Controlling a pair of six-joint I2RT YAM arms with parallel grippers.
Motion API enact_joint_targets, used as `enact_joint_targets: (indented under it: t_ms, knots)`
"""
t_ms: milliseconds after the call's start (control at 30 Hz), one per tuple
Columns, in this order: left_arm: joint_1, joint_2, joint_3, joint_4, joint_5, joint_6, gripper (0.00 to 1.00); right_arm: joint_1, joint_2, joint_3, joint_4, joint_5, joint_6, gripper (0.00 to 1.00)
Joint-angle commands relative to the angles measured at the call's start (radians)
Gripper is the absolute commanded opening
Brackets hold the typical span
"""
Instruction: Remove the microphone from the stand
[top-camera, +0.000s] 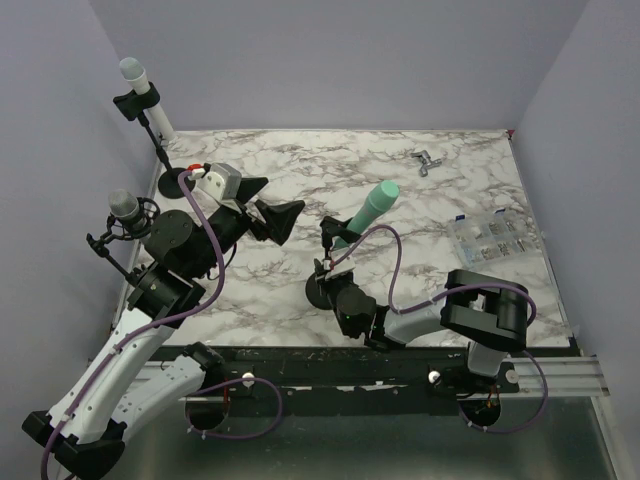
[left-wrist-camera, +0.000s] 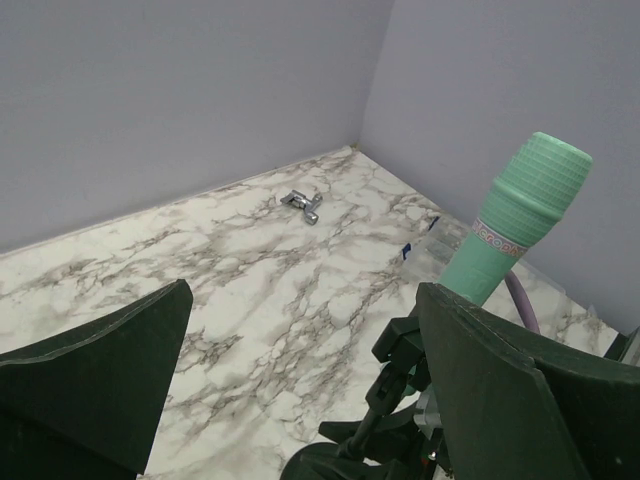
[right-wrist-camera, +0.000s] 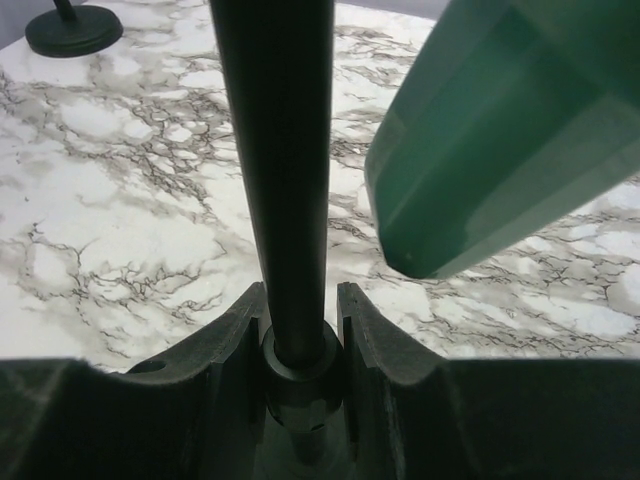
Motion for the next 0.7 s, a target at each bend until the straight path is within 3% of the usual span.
enact_joint_targets:
  t_ms: [0,67,233,400,500,667]
  knots:
    - [-0.011,-0.002,0.001,-0.012,-0.031,0.024,0.99,0.017,-0.002,-0.007,-0.083,0.042,0.024,0.37]
    - [-0.013,-0.004,0.004,-0.016,-0.028,0.024,0.99,0.018,-0.026,-0.02,-0.105,0.034,0.039,0.58]
    - [-0.02,0.006,-0.004,-0.008,-0.041,0.033,0.99,0.03,-0.124,-0.008,-0.291,0.029,0.083,0.82]
    - [-0.027,0.019,0.012,-0.023,-0.009,0.024,0.99,0.031,-0.272,-0.035,-0.551,-0.009,0.277,0.89]
    - [-0.037,0.026,0.011,-0.021,-0.009,0.033,0.99,0.032,-0.386,-0.063,-0.756,-0.048,0.421,1.0]
    - [-0.042,0.044,0.023,-0.023,0.049,0.032,0.99,0.032,-0.562,-0.133,-0.98,-0.082,0.623,1.0]
